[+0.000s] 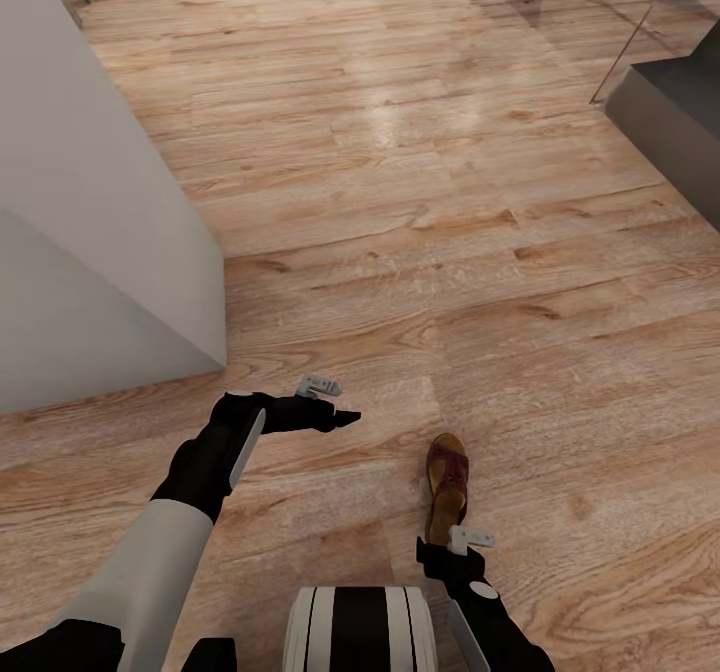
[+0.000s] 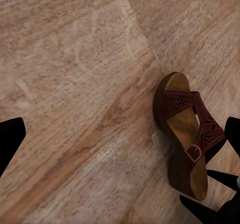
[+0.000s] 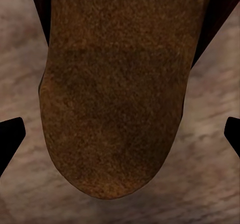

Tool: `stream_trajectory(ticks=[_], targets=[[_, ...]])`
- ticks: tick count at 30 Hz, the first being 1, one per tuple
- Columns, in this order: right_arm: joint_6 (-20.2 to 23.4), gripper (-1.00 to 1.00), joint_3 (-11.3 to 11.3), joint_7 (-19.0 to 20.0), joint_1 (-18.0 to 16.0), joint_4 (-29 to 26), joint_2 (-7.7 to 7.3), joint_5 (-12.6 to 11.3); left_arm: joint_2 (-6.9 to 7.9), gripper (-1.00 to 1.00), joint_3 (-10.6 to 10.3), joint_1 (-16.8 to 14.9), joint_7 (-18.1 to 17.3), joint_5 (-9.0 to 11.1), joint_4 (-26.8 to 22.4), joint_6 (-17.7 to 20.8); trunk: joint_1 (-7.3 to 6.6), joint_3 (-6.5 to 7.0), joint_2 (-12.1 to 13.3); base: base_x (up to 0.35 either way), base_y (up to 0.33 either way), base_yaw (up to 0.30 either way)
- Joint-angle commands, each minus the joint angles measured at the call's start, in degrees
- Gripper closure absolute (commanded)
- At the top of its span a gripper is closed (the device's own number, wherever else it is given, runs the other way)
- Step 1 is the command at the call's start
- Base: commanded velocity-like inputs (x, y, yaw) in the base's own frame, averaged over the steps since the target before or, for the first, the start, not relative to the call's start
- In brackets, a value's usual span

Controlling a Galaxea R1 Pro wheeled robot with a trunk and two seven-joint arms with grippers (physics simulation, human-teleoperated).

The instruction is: Pick up the two gym shoes and the two sandals from the corridor floor and place them onto the hallstand (shoe rack) in the corridor, making sure they are on the rack and not on the floor. Arrange them so the two gym shoes are next to each other and the two sandals are next to each other.

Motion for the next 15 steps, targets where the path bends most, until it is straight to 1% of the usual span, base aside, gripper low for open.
stream_trajectory(ticks=[1,15], targets=[[0.26,-1.0,-0.04,-0.14,0.01,-0.12,0.03,-0.45,-0.03,-1.0,0.08,-0.02,-0.37,-0.43,-0.05,0.24,-0.01,-0.03,-0.01,0.0,0.0,0.0],[0.26,-1.0,-0.07,-0.15,0.01,-0.14,-0.08,-0.53,-0.02,-1.0,0.16,-0.02,-0.44,-0.43,-0.02,0.22,-0.01,-0.03,-0.01,0.0,0.0,0.0]])
